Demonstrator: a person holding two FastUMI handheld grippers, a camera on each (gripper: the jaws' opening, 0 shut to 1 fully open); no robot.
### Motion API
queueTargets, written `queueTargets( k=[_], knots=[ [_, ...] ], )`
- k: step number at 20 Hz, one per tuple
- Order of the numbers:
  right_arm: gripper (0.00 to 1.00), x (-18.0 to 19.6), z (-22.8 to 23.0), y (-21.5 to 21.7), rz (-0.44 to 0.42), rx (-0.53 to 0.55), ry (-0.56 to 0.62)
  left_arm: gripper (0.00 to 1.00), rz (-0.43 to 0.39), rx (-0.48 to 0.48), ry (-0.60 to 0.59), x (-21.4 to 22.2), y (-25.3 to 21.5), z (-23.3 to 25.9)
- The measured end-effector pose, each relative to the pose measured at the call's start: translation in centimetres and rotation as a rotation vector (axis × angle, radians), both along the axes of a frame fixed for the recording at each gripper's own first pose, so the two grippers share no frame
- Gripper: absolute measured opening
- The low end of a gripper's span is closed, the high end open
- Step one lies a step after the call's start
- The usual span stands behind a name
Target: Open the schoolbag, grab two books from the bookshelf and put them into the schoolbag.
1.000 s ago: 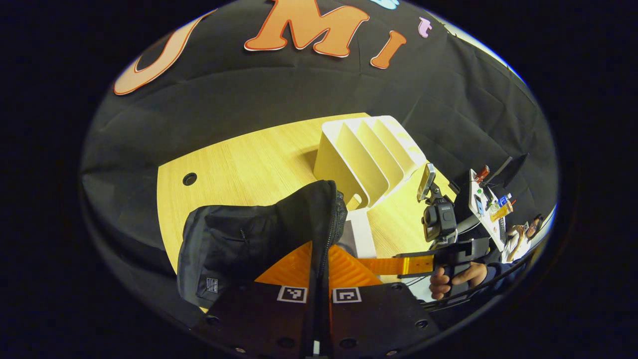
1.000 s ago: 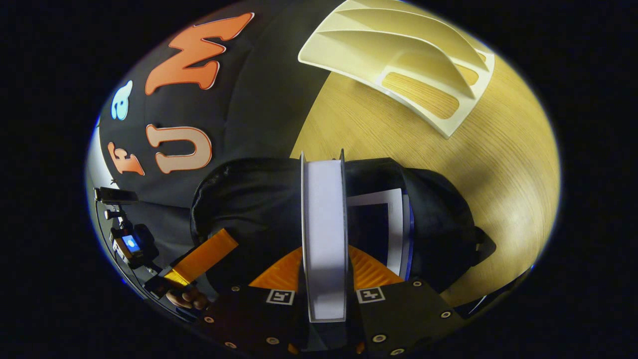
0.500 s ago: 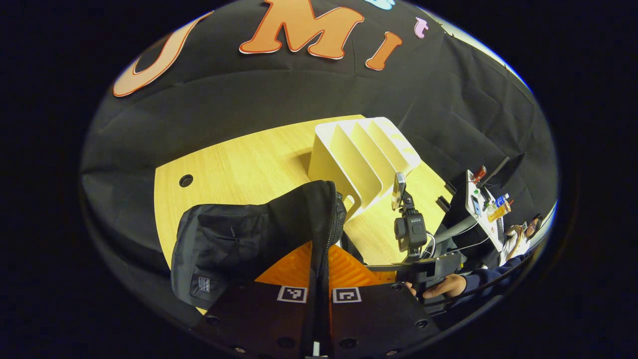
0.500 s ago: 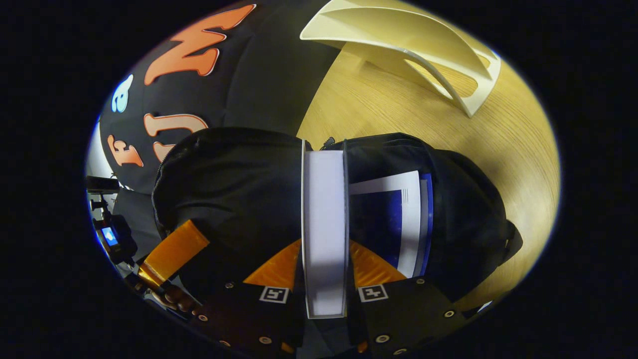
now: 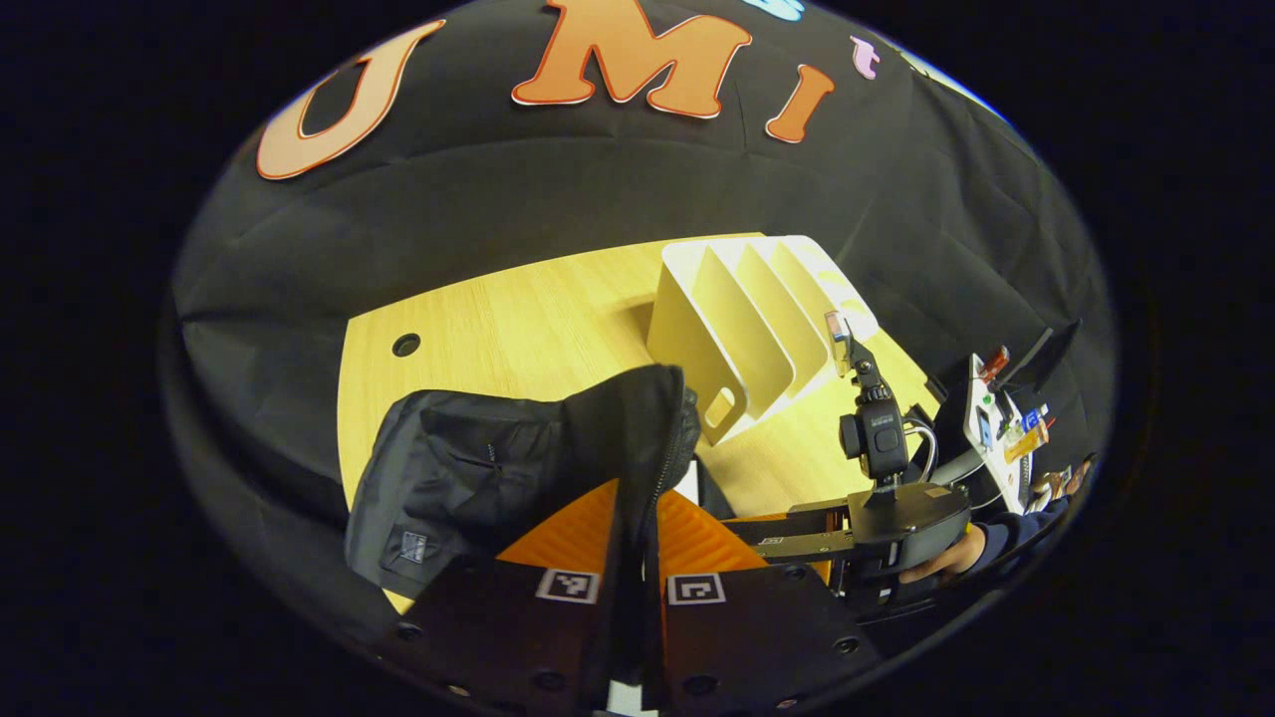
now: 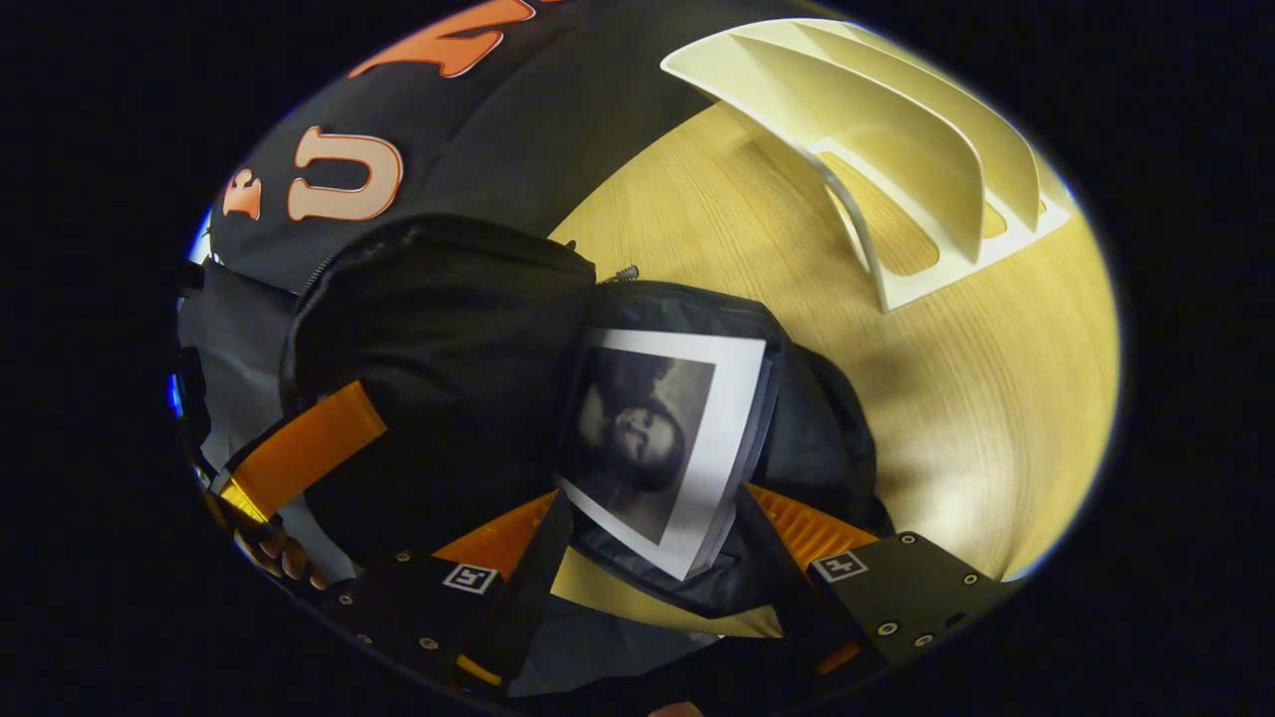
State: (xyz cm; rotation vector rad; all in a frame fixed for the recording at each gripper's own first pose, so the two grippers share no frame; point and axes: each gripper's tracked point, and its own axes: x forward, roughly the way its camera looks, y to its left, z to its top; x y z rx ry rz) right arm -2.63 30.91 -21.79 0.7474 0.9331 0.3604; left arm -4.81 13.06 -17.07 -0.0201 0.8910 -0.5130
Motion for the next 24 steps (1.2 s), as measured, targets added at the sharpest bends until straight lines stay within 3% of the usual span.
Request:
queueTargets(
  k=[2,3,4,7,9,10,15,16,21,24],
  knots=[
    [0.98,0.0,0.5,-2.5,0.001,-0.056,-0.035,0.27,0.016,0.004,0.002,-0.4,-1.0,0.1],
    [0.98,0.2,1.0,-3.9,-0.002,-0.079,-0.056,0.28,0.027,0.013,0.002,-0.4,-1.4,0.0],
    [0.98,0.3,1.7,-5.4,-0.008,-0.104,-0.078,0.36,0.034,0.012,0.005,-0.6,-1.9,-0.1],
    [0.98,1.0,3.2,-9.8,-0.03,-0.164,-0.134,0.49,0.048,-0.003,-0.009,-0.8,-4.5,0.5],
    [0.98,1.7,4.0,-12.8,-0.047,-0.188,-0.161,0.64,0.057,-0.011,-0.03,-0.6,-6.5,1.3],
    [0.98,1.8,4.5,-14.2,-0.058,-0.205,-0.173,0.81,0.064,-0.013,-0.039,-0.5,-7.4,1.5],
    [0.98,2.4,6.8,-21.5,-0.083,-0.358,-0.298,0.91,0.123,-0.008,-0.147,1.0,-11.8,3.9],
    [0.98,2.5,7.7,-22.9,-0.091,-0.389,-0.331,0.96,0.141,-0.014,-0.182,1.6,-12.9,4.5],
    [0.98,2.6,12.9,-29.9,-0.146,-0.531,-0.517,0.96,0.268,-0.024,-0.406,2.9,-16.5,9.8],
    [0.98,2.0,15.8,-33.4,-0.174,-0.589,-0.618,0.96,0.313,-0.079,-0.522,2.9,-18.6,12.5]
  ],
)
